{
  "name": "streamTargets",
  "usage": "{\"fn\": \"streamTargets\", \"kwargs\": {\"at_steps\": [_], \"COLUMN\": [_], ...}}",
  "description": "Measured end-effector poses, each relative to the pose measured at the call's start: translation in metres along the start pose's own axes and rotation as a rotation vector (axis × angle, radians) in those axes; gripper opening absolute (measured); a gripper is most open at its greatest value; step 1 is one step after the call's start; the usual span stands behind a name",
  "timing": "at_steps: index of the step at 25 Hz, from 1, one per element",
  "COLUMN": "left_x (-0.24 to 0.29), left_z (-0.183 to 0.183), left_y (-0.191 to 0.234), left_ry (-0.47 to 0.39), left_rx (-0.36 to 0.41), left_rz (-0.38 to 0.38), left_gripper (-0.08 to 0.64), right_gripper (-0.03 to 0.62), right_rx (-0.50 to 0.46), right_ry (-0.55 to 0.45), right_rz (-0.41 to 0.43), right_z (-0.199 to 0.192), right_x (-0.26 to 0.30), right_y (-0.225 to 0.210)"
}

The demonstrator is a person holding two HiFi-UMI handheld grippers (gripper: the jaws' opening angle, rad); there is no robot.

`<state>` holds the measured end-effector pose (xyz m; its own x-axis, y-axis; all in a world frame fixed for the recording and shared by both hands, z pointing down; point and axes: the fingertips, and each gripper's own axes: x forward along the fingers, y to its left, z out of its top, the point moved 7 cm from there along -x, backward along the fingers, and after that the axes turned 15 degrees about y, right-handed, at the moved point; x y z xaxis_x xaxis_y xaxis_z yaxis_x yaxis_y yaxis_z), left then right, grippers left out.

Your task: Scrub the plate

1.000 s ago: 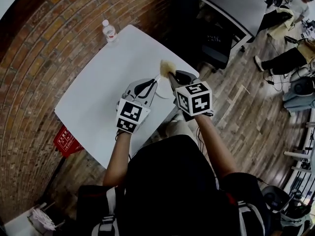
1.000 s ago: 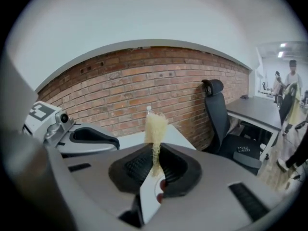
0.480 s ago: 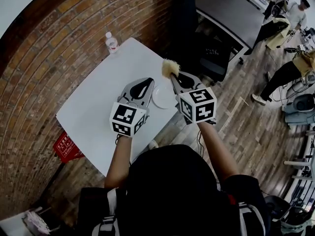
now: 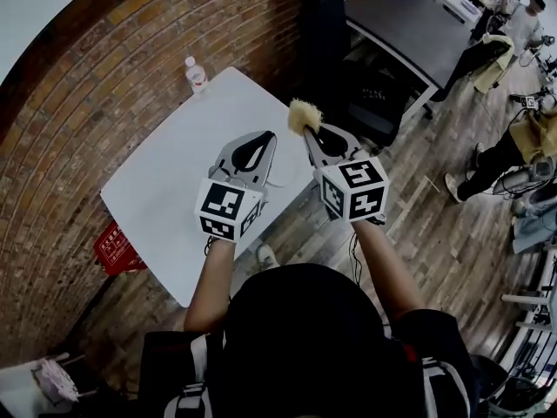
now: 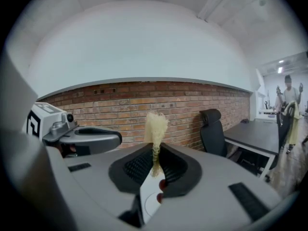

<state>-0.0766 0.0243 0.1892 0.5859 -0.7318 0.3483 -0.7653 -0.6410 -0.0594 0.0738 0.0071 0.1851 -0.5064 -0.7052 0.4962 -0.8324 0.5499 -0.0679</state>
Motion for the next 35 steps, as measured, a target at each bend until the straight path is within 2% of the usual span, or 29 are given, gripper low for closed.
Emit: {"fn": "streamTargets", "kwargs": {"at_steps": [11, 18, 29, 35], "left_x": [-0.028, -0.046, -0.080, -0.087], "left_z": [0.002, -0.005, -0.010, -0.011], "left_y": [-0.053, -0.088, -0.118, -0.123], "left_ry": [-0.014, -0.010, -0.052, -0.059], "left_rx": [-0.009, -0.004, 0.011, 0.020], "left_rz": [0.085, 0.111, 0.154, 0.158], "left_gripper": [0.029, 0.029, 0.029, 0.030], "right_gripper": [0.041, 0.041, 0.041, 0.041], "right_rx": [0.000, -0.005, -0.062, -0.055], "right_ry": [-0.046, -0.063, -0.099, -0.118], "right_rz": [0.046, 0.060, 0.074, 0.073], "right_z": [-0.028, -0.045, -0.065, -0.068], "right_x": [-0.055, -0.084, -0.114, -0.122], "right_y": [0.007, 0.012, 0.035, 0.040]}}
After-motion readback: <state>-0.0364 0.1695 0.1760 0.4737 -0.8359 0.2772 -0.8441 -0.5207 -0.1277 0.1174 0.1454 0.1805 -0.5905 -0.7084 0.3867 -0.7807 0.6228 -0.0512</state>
